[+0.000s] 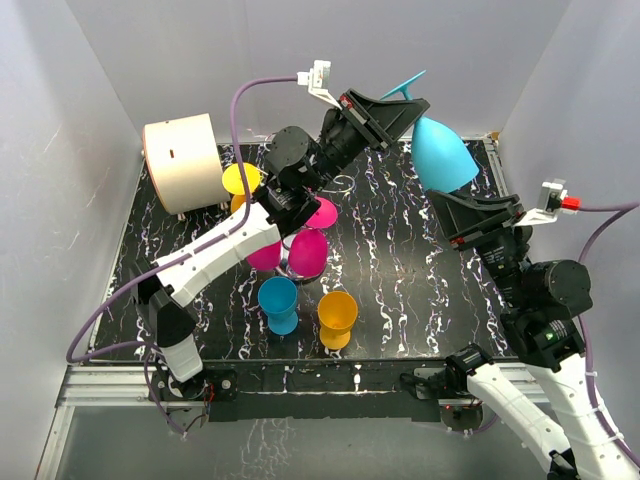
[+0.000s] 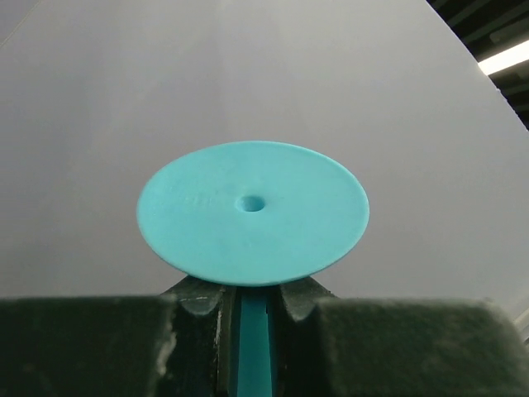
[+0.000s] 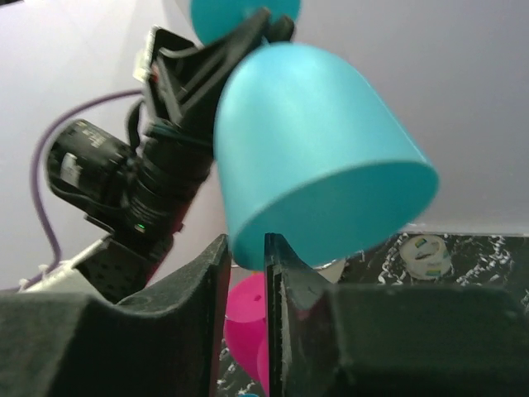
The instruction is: Place the wine glass upside down on the wine glass rack
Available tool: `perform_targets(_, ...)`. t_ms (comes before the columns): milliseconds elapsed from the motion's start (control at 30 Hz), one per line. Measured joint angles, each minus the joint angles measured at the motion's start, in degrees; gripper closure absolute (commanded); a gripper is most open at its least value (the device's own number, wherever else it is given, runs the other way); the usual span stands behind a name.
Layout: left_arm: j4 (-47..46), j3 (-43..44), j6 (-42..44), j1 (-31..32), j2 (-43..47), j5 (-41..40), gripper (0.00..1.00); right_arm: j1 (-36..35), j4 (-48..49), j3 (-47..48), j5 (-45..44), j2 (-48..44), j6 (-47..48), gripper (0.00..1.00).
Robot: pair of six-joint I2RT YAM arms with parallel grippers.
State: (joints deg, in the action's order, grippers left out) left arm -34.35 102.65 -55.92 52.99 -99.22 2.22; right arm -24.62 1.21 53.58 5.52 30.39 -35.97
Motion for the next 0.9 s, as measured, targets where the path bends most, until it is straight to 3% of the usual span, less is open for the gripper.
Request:
perform_targets(33, 0.7, 0.9, 1.1, 0.0, 0.0, 0.2, 1.00, 0.0, -1.0, 0.0, -0.1, 0.0, 0.0, 0.64)
perform_targets(133, 1.7, 2.0, 4.1, 0.0, 0.3, 0.3, 1.00, 0.0, -4.0, 0.0, -1.1, 0.0, -0.1, 0.62)
perform_targets(333, 4.9, 1.4, 11.2, -0.2, 1.0, -0.3, 1.00, 0.0, -10.3, 0.3, -4.0, -0.1, -0.5, 0.41)
perform_targets(700, 21.7, 3.3, 34.3, -1.1, 5.9, -0.6, 1.00, 0.0, -21.2, 6.1, -7.2, 0.7, -1.0, 0.38)
perform_targets(900, 23.5, -0.1, 44.5, -1.2, 10.0, 3.3, 1.00, 0.0, -23.5, 12.9, -5.7, 5.5, -3.4, 0.37)
